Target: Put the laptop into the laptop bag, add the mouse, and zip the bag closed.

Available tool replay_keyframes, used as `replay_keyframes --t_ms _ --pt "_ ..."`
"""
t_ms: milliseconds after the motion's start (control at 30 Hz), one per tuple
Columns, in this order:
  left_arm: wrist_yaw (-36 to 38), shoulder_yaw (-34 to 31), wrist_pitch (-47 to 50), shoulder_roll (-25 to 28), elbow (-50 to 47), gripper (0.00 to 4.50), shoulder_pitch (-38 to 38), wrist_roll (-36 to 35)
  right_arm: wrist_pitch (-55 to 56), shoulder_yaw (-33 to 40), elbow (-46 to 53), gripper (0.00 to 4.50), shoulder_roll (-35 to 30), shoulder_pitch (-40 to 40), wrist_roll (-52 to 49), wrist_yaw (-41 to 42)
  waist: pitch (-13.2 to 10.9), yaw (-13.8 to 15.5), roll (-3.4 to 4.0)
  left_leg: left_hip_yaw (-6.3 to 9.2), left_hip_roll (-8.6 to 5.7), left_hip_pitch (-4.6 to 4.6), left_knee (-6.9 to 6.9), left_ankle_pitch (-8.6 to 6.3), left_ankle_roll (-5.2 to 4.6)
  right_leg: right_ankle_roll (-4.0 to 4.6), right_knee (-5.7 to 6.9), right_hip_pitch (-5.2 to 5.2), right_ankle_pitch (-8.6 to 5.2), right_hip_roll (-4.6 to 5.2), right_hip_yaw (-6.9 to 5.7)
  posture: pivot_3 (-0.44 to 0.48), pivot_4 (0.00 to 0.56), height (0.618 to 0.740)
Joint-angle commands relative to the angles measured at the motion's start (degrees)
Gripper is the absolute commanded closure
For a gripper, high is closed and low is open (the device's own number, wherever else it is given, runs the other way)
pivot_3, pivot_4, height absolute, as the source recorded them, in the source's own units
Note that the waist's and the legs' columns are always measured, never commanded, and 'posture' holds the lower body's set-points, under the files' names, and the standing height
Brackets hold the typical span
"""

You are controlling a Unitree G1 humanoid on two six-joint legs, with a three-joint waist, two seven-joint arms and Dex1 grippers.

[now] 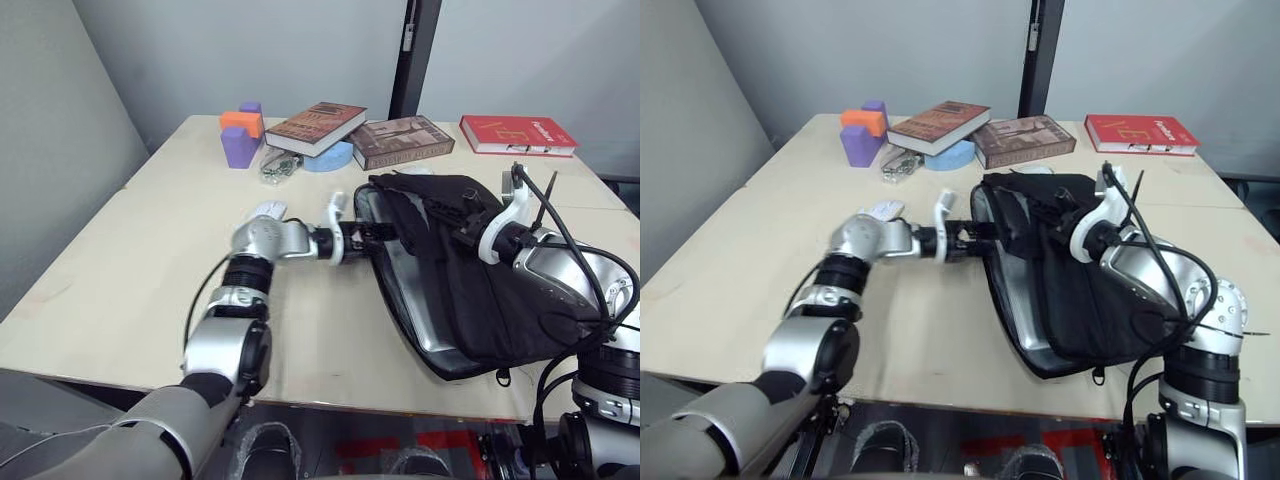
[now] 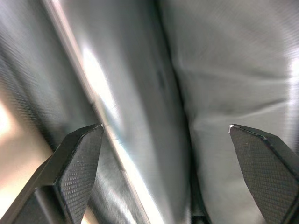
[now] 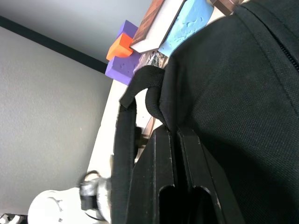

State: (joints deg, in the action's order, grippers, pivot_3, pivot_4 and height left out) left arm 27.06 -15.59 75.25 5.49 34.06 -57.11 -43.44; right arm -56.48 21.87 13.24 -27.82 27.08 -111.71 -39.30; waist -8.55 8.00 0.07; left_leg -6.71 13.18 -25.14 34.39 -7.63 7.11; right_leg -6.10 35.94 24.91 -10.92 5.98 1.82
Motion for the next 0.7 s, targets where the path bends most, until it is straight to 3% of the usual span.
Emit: replay_keyframes --t_ms 33,167,267,367,433,500,600,700 --pt "-0.3 -3.1 5.5 2.2 -5.4 0.02 1.2 -3.4 0.3 0.9 0.1 4.50 -1.4 2.3 -1.3 1.3 0.0 0.1 0.00 0.00 0.00 0.00 0.00 0.00 0.00 0.01 -0.01 0.00 0.00 0.00 0.00 0.000 0.150 0.730" --pt "-0.8 -5.5 9.9 4.9 -9.7 0.02 2.7 -4.6 -0.2 0.9 -0.7 4.50 -2.1 2.7 -1.3 1.9 0.0 0.0 0.00 0.00 0.00 0.02 0.00 0.00 0.01 0.02 0.03 0.00 -0.01 0.00 0.00 0.000 0.150 0.730" --pt "2.6 -5.5 12.7 10.5 -16.8 0.02 5.1 -7.1 -0.7 0.8 -1.6 4.50 -2.8 3.1 -1.3 2.5 0.0 -0.4 0.00 0.00 0.01 0.02 -0.01 0.00 0.02 0.06 0.02 0.01 -0.04 0.00 0.00 0.000 0.150 0.730" --pt "9.3 -2.3 10.5 16.9 -24.6 0.02 8.9 -8.8 -1.3 0.4 -2.4 4.50 -3.5 3.4 -1.3 3.3 0.0 -0.9 0.02 0.00 0.02 0.04 -0.12 0.00 0.05 0.06 0.00 0.03 -0.04 -0.02 -0.02 0.000 0.150 0.730" --pt "21.4 3.6 1.6 27.1 -32.4 0.02 15.8 -5.9 -2.0 -1.0 -3.5 4.50 -5.7 3.8 -1.3 4.4 0.0 -1.1 0.08 0.00 0.02 0.04 -0.16 0.00 0.06 0.08 -0.08 0.01 -0.05 -0.02 -0.03 0.000 0.150 0.730" --pt "29.9 6.0 -3.8 33.8 -35.7 0.02 20.1 -5.3 -2.5 -2.8 -4.5 4.50 -8.4 4.1 -1.3 5.5 0.1 -1.5 0.10 -0.05 0.03 0.06 -0.32 -0.01 0.07 0.20 -0.23 0.02 -0.12 -0.02 -0.03 0.000 0.150 0.730" --pt "38.2 5.7 -9.4 40.0 -36.6 0.02 23.6 -5.6 -3.4 -6.6 -4.8 4.50 -11.8 4.0 1.6 8.0 0.1 -0.8 0.09 0.02 0.04 0.07 -0.36 0.00 0.10 0.08 -0.23 -0.01 -0.10 -0.02 -0.11 0.000 0.150 0.730" --pt "42.0 2.8 -10.6 43.7 -34.9 0.02 25.1 -7.1 -3.9 -9.5 -4.7 4.50 -12.5 4.1 3.8 11.2 0.1 -0.8 0.09 0.01 0.04 0.09 -0.32 0.04 0.13 0.40 -0.17 -0.01 -0.27 -0.02 -0.09 0.000 0.150 0.730"
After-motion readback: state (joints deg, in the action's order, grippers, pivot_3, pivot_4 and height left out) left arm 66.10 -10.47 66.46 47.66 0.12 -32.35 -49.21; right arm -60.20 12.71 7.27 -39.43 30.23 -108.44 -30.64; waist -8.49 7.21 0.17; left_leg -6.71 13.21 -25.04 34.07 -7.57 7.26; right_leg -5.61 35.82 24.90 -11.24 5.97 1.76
